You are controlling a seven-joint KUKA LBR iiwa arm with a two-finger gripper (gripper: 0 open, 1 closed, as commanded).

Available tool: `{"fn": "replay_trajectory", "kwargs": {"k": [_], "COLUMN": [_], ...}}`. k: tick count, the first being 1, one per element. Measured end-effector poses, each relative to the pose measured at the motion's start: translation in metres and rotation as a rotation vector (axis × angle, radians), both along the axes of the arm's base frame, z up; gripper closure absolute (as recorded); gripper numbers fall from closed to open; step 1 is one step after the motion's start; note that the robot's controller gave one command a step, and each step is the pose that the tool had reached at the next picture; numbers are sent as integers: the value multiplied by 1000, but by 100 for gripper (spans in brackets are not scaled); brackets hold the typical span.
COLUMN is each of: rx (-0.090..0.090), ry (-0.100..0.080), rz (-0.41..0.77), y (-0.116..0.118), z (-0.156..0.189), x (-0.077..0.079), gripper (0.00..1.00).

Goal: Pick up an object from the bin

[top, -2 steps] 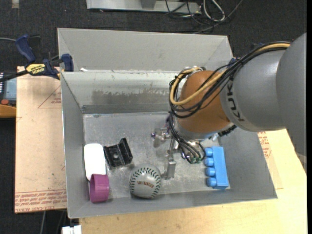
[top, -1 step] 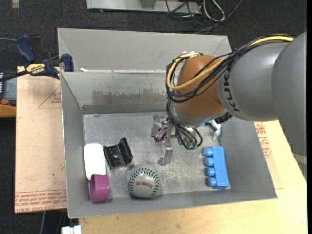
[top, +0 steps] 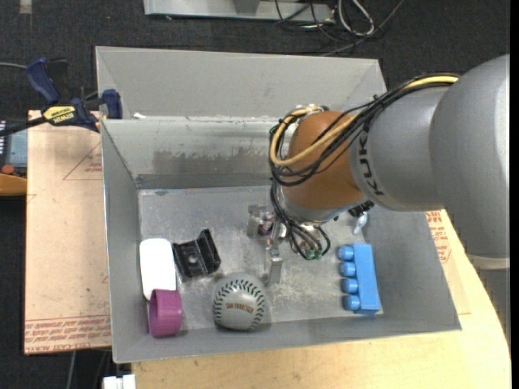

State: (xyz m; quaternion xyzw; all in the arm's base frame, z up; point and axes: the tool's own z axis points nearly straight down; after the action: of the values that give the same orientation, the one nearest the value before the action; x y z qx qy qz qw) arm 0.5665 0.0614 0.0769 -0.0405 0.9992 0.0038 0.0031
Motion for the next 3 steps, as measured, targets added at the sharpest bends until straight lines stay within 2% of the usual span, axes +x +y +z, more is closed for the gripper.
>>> {"fn": "replay_trajectory", "kwargs": {"k": [1,2,3], "rx": [-1,0,-3], "ry": [-7,-4,-25], "rz": [13,90,176], "y": [28,56,81], "z": [-4,3,-4], "x": [-33,-78,-79], "gripper": [0,0,0]}}
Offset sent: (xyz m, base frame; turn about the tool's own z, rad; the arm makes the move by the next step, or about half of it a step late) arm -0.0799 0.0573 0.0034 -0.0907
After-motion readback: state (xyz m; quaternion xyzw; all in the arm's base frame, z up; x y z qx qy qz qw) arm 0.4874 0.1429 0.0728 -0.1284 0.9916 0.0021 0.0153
